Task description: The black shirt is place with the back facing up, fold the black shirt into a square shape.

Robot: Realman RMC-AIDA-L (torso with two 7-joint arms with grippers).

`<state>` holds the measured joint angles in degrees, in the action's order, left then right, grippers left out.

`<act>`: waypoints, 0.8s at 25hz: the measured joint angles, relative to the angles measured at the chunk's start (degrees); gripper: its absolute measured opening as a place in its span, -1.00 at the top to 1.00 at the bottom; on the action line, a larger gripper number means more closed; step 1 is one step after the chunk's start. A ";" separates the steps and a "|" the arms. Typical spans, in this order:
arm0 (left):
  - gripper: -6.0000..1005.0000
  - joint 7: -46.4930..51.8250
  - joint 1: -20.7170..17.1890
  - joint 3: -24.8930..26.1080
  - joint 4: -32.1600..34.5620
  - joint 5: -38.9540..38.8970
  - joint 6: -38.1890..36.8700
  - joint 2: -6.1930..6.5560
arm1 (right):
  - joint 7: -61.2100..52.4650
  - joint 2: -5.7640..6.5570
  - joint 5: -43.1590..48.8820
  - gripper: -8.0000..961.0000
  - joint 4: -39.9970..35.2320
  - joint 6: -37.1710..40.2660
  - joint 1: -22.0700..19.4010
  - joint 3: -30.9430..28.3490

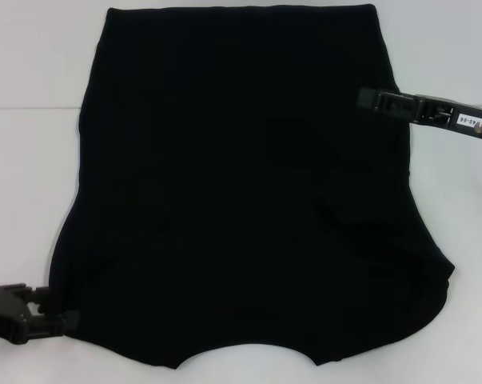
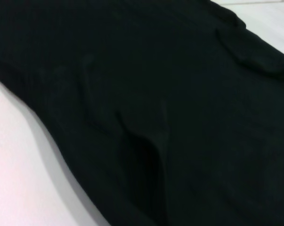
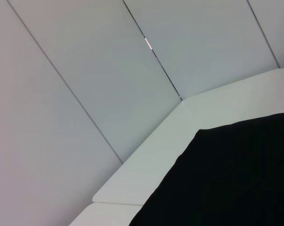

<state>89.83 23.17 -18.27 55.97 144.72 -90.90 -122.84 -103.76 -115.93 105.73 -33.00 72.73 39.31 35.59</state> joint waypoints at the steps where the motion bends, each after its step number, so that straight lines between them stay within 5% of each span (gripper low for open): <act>1: -0.58 0.18 0.15 0.00 -0.14 0.55 0.02 0.14 | 0.00 0.00 0.00 -0.17 0.00 0.04 -0.01 0.00; 13: -0.12 0.61 0.86 -0.01 -0.52 1.93 0.25 0.24 | 0.05 -0.05 0.00 -0.17 -0.18 0.22 -0.08 0.00; 20: 0.44 1.28 1.34 0.00 -0.51 1.87 0.54 0.19 | 0.06 0.11 0.07 -0.17 -0.01 0.14 -0.31 0.00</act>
<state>91.11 24.51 -18.27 55.46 146.59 -90.36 -122.65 -103.71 -115.82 105.79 -33.01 72.87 39.00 35.59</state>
